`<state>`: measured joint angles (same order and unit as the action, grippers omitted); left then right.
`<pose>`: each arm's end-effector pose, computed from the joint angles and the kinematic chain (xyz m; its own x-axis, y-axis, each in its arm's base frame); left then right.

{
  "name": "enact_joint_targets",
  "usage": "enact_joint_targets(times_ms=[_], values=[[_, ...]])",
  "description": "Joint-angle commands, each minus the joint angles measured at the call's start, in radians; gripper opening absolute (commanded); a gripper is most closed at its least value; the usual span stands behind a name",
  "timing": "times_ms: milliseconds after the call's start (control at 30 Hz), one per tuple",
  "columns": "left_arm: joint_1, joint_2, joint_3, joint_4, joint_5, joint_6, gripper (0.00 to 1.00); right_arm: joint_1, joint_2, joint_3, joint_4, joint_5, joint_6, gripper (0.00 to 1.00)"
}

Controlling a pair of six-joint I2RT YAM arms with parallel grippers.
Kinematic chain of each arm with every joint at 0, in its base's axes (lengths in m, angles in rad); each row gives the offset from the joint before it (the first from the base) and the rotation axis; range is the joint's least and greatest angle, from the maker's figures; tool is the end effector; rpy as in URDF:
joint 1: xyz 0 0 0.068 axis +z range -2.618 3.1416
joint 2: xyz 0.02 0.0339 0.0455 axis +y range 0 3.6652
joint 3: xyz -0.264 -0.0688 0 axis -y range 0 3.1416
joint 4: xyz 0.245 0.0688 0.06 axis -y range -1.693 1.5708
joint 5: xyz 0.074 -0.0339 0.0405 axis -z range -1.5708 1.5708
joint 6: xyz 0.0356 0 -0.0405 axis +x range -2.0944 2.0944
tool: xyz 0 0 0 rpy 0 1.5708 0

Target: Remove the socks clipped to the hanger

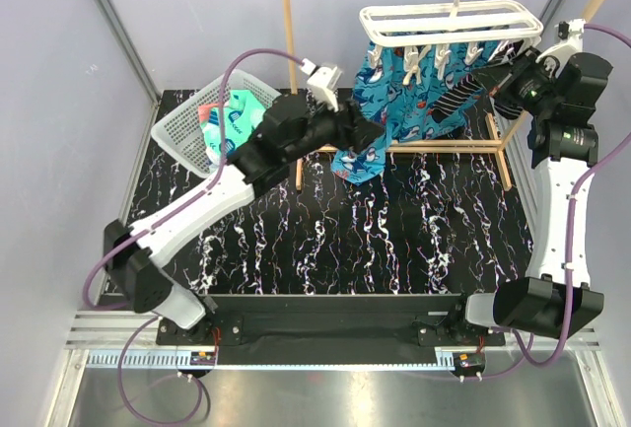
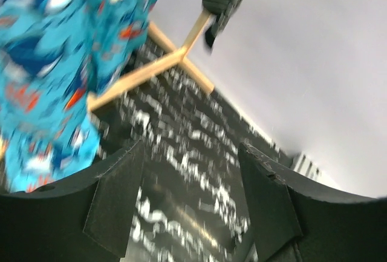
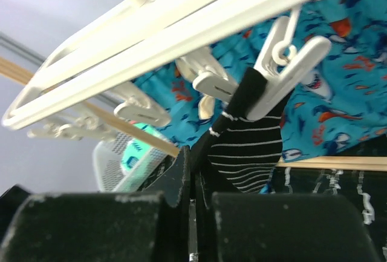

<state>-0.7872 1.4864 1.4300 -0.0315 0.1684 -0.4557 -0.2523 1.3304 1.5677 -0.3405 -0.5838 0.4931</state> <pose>0.2459 -0.2553 0.4131 -0.4148 -0.1983 -0.8880 0.7056 0.5460 -0.4516 0.2802 -0.0520 0.4751 -0.2406 0.4699 -0.8493 -0.2370 0.8201 0.5209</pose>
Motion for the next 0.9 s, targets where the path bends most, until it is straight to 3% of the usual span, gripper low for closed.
enact_joint_targets(times_ms=[0, 400, 767, 867], values=[[-0.033, 0.087, 0.141, 0.172, -0.05, 0.049, 0.68, 0.004, -0.031, 0.034, 0.081, -0.115, 0.09, 0.0], [-0.101, 0.342, 0.36, 0.289, -0.057, 0.167, 0.7, 0.011, -0.056, 0.043, 0.072, -0.178, 0.134, 0.0], [-0.113, 0.491, 0.533, 0.26, -0.052, 0.193, 0.69, 0.01, -0.077, -0.012, 0.103, -0.225, 0.179, 0.0], [-0.115, 0.506, 0.547, 0.249, -0.061, 0.198, 0.43, 0.01, -0.079, -0.014, 0.087, -0.222, 0.176, 0.0]])
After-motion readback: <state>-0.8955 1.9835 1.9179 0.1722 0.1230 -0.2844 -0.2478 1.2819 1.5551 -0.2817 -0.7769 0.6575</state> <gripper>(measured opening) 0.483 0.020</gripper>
